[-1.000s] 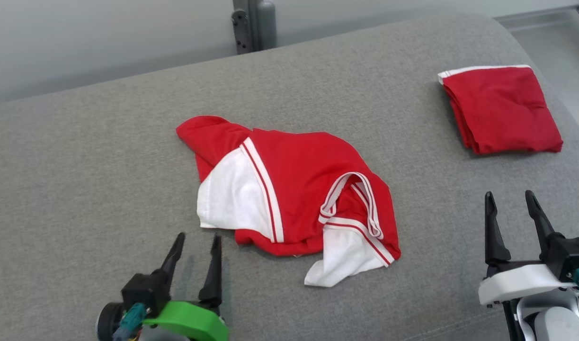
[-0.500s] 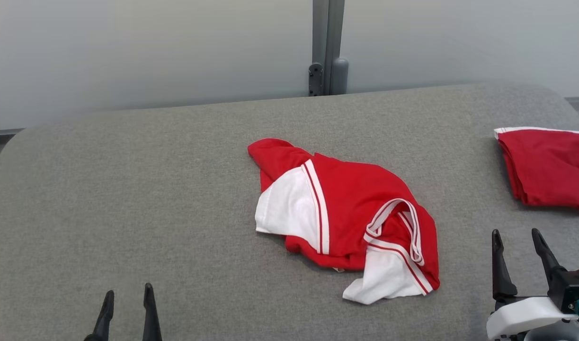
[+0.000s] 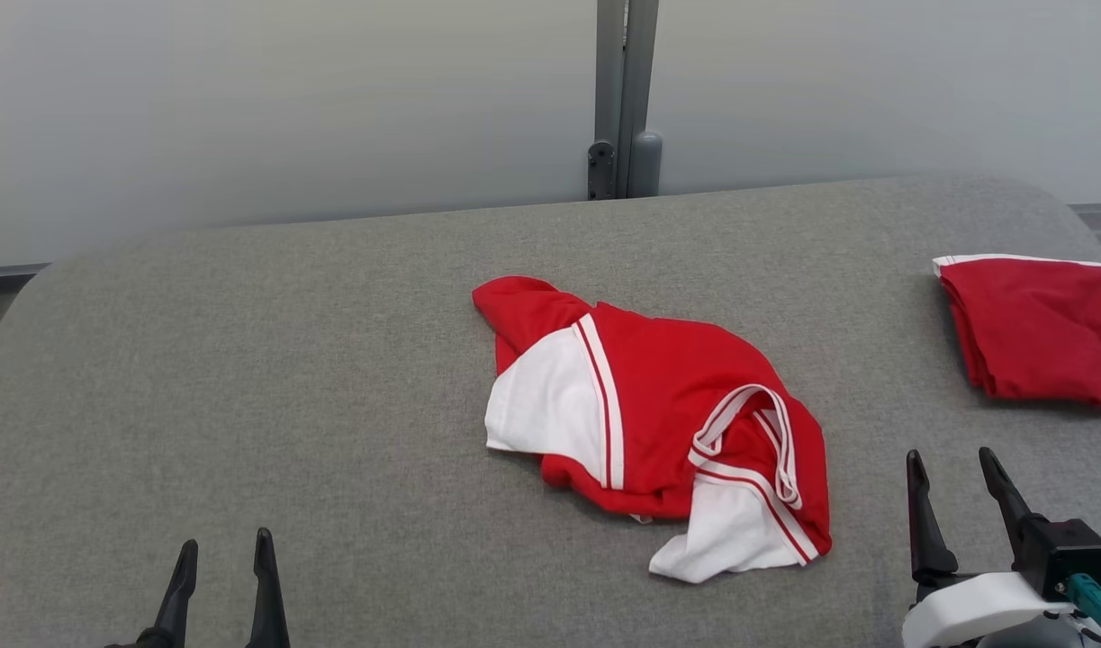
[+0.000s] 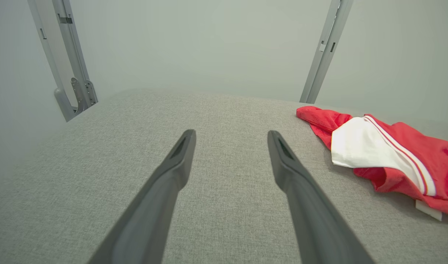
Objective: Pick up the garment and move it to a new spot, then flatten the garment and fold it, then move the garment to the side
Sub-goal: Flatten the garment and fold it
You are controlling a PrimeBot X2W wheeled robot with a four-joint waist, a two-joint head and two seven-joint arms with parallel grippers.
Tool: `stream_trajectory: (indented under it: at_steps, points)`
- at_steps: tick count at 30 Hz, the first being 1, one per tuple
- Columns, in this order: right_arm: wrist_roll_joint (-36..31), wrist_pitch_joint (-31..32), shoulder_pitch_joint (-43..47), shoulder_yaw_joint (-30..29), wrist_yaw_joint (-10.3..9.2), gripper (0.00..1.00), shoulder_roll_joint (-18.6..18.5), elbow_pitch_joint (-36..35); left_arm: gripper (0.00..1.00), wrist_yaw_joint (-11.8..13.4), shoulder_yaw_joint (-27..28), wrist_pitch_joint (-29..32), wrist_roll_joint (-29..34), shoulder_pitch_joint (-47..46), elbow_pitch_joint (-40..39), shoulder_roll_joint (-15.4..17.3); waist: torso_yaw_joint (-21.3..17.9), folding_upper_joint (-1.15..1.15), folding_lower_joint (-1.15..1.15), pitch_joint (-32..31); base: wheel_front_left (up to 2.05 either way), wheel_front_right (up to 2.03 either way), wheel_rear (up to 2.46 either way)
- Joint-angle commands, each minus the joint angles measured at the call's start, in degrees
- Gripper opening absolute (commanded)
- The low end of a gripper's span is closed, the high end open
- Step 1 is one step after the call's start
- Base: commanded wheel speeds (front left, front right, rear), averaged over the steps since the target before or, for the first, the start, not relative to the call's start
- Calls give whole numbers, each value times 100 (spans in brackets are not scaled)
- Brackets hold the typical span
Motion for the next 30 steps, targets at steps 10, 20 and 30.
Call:
stream_trajectory:
  at_steps: [10,20,30]
  points:
    - [79,-1,-23,8,-2,100,-8,43,100,-104,57,-10,0,-86,77,-17,-139,0,0,24,0,0,0]
    - [109,-1,-183,87,-2,100,-8,-3,100,-179,-561,-9,-116,-510,281,-19,-376,0,0,153,0,0,0]
    - [143,-1,-456,221,-3,100,-9,-22,100,-228,-1655,439,-486,-2127,1899,-1,-959,0,0,713,0,0,0]
